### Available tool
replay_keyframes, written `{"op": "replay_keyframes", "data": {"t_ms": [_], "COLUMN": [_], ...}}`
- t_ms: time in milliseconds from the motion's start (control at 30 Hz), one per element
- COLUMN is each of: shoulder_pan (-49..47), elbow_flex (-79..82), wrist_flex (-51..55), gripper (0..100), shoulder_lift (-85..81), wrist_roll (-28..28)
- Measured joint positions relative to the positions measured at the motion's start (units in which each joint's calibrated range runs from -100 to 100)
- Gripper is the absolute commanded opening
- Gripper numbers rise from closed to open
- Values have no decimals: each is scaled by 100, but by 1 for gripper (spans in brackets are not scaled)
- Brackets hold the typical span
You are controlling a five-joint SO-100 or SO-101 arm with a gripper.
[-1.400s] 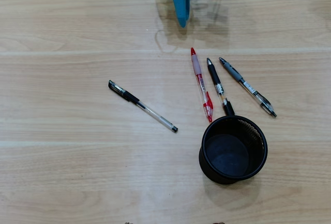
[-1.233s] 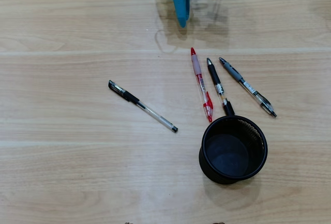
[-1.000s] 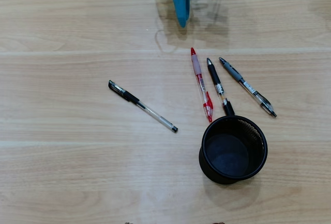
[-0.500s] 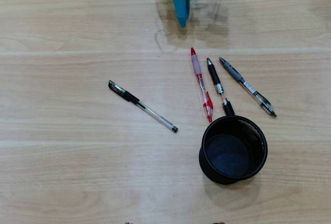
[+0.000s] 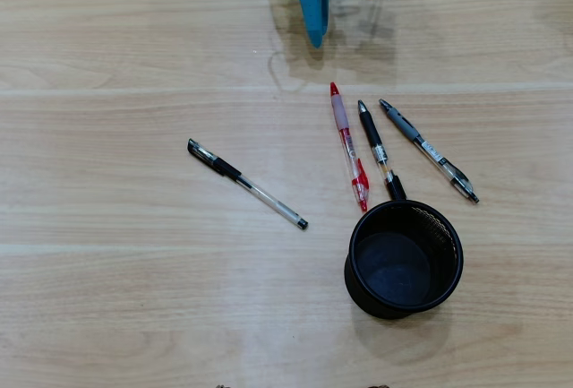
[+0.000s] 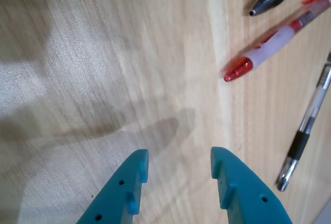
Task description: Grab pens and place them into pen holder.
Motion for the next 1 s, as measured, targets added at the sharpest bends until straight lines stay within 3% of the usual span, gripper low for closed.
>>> {"op": "replay_keyframes", "data": {"t_ms": [667, 900, 1000], "shoulder_pan": [0, 0, 76], "elbow_flex": [-71, -1399, -2745], "wrist_flex": [-181, -1464, -1645], "gripper": [15, 15, 16], "shoulder_lift": [195, 2421, 4156], "wrist_roll": [21, 63, 63]}}
